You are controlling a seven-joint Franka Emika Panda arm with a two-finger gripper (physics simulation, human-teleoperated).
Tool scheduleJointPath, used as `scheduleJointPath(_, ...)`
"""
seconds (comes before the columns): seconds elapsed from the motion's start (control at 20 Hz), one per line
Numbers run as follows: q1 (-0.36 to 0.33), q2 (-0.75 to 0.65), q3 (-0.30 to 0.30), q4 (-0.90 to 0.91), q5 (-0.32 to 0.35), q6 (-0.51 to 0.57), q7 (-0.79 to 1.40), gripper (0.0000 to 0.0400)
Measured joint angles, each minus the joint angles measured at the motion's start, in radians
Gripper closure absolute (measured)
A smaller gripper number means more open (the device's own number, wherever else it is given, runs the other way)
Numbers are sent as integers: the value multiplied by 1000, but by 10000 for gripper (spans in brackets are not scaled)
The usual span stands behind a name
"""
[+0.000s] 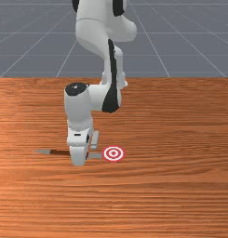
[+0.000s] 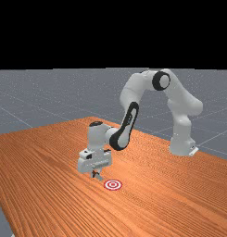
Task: Pick up the pen and put it to the marker
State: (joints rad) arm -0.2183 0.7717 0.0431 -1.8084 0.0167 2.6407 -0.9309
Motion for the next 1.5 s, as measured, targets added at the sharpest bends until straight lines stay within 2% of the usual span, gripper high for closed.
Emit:
scheduleJointPath(0.05, -14, 4, 9, 9, -4, -7, -33, 301)
scheduleJointPath(0.1, 6, 9, -31, 17, -18, 0, 10, 301)
scheduleJointPath(0.15, -9, 18, -41, 35, -26, -6, -7, 298)
scheduleJointPath(0.2, -85, 24, 14, 36, 14, 24, -88, 301)
scheduleJointPath(0.25, -64, 36, -33, 70, -17, -24, -61, 299)
scheduleJointPath(0.3, -89, 41, -15, 89, 1, -66, -78, 299)
scheduleJointPath(0.45, 5, 33, -34, 90, -13, -149, 42, 297)
scheduleJointPath(0.6, 91, 0, -24, 19, -13, -71, 119, 299)
scheduleJointPath(0.65, 103, -4, -21, 9, -13, -57, 128, 298)
scheduleJointPath(0.7, 80, 0, 11, 0, 10, -26, 96, 299)
scheduleJointPath(0.85, 128, 5, -28, -3, 0, -12, 183, 304)
scheduleJointPath(1.05, 211, 2, -46, -10, 13, -7, 315, 371)
scheduleJointPath(1.15, 238, 3, -39, -8, 3, -7, 321, 375)
scheduleJointPath(1.2, 225, 5, -5, -6, 10, -7, 279, 375)
scheduleJointPath(1.35, 285, 8, -23, 3, -9, -12, 336, 376)
scheduleJointPath(1.45, 290, 12, -18, 7, -13, -9, 329, 372)
scheduleJointPath(1.5, 290, 16, -19, 13, -14, -3, 329, 353)
